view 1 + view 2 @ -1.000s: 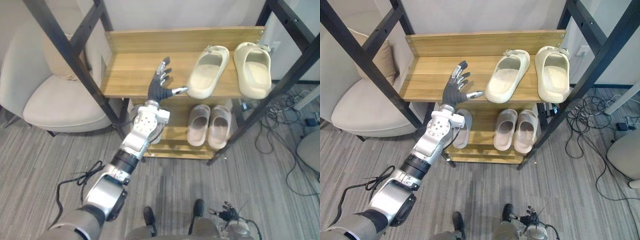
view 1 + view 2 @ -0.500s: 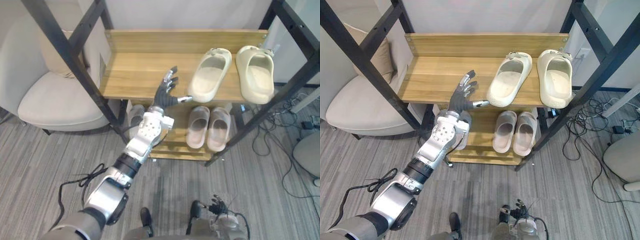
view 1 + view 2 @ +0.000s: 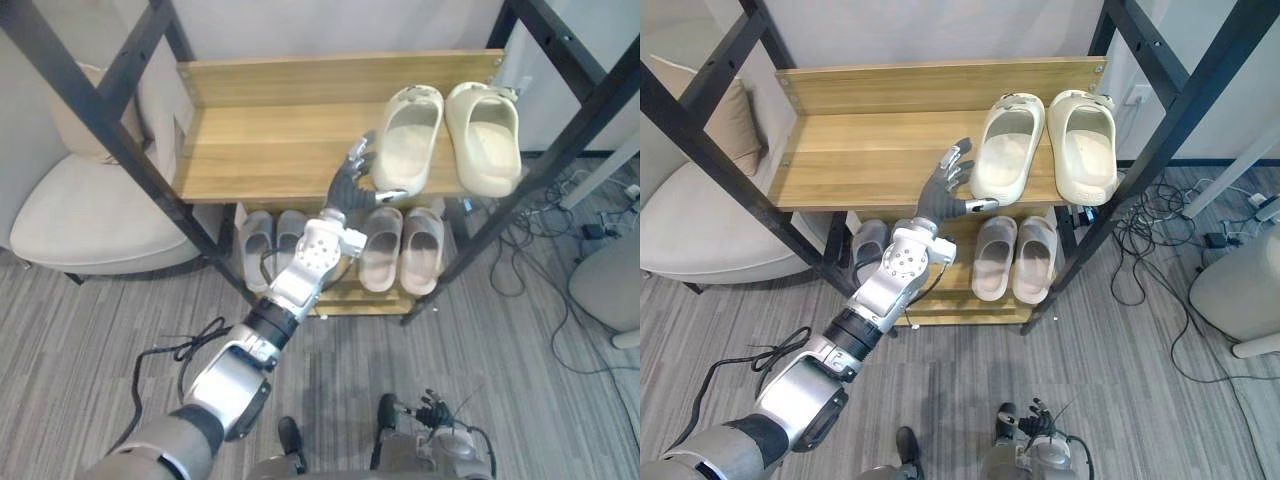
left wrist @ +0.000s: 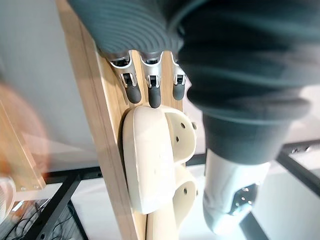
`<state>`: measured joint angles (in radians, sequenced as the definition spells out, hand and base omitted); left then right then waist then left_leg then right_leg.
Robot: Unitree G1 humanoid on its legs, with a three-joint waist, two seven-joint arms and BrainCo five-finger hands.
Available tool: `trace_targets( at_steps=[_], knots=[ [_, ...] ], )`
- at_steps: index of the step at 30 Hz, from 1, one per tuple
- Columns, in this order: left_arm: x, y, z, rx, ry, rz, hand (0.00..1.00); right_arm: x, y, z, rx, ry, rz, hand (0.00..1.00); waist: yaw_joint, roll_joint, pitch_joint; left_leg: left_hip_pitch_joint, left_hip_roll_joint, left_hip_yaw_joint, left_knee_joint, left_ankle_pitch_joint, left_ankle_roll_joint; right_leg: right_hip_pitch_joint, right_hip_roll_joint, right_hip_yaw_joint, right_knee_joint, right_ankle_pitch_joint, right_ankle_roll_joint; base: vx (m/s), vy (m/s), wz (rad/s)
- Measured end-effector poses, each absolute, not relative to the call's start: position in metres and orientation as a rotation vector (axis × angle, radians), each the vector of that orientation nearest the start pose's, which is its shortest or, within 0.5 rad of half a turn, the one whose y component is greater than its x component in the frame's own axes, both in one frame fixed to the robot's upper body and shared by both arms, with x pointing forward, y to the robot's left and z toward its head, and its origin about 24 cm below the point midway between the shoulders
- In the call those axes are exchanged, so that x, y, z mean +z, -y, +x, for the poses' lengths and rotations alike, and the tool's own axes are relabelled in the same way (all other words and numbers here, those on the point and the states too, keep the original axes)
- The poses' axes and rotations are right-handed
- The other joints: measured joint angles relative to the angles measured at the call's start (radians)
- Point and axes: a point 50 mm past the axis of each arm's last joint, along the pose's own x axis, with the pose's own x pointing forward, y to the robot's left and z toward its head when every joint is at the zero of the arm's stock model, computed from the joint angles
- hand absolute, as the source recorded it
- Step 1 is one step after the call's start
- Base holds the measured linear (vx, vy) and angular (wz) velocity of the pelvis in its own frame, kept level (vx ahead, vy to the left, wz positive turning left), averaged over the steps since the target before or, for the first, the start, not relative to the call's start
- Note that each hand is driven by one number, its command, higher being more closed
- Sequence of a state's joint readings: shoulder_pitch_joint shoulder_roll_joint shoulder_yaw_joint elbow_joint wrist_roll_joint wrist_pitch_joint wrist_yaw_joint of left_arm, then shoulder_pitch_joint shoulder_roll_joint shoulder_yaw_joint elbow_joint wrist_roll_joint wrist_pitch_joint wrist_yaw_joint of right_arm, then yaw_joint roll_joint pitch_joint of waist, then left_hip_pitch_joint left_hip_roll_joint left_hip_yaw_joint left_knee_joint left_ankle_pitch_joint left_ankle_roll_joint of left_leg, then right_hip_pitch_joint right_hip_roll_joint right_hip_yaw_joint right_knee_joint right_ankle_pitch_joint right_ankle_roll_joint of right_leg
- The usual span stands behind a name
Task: Organize the slippers on the shoe rack
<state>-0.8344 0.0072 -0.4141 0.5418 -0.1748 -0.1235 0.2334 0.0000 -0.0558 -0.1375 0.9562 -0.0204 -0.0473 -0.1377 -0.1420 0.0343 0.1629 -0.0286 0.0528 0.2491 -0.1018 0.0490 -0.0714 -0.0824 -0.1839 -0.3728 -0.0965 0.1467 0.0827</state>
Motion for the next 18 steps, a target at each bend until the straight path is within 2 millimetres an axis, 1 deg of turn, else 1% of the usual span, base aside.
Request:
trace_targets(
  at_steps=[2,5,7,14,18],
  knots=[
    [0.168,-0.008,0.354,-0.337,0.359,0.077,0.00,-0.140,0.199,0.147,-0.286,-0.904,-0.064,0.00,-0.001,0.004,0.003,0.000,-0.001,0.003,0.000,-0.002,0.000,-0.003,0.000,0.004,0.000,0.000,0.001,-0.01,0.011,-0.09],
    [0.173,-0.005,0.353,-0.345,0.371,0.074,0.00,-0.138,0.201,0.150,-0.294,-0.894,-0.071,0.00,-0.013,0.018,0.010,0.000,0.000,0.011,0.000,-0.004,0.000,-0.007,-0.002,0.013,0.004,0.002,0.003,-0.02,0.010,-0.07],
    [0.175,-0.001,0.352,-0.338,0.377,0.054,0.00,-0.137,0.204,0.151,-0.301,-0.890,-0.078,0.00,-0.013,0.025,0.012,-0.003,0.001,0.018,0.000,-0.008,0.001,-0.016,-0.002,0.024,0.004,0.004,0.005,-0.02,0.003,-0.15],
    [0.180,-0.010,0.360,-0.292,0.383,0.037,0.00,-0.136,0.208,0.152,-0.328,-0.882,-0.073,0.00,-0.013,0.035,0.018,0.000,-0.002,0.040,0.000,-0.012,0.000,-0.022,-0.001,0.035,0.000,0.005,0.005,-0.01,0.006,-0.05],
    [0.184,-0.021,0.365,-0.259,0.385,0.036,0.00,-0.134,0.210,0.152,-0.338,-0.868,-0.071,0.00,-0.015,0.042,0.022,0.002,0.000,0.037,0.000,-0.013,-0.001,-0.020,0.001,0.037,0.000,0.005,0.005,-0.01,0.001,-0.02]
  ],
)
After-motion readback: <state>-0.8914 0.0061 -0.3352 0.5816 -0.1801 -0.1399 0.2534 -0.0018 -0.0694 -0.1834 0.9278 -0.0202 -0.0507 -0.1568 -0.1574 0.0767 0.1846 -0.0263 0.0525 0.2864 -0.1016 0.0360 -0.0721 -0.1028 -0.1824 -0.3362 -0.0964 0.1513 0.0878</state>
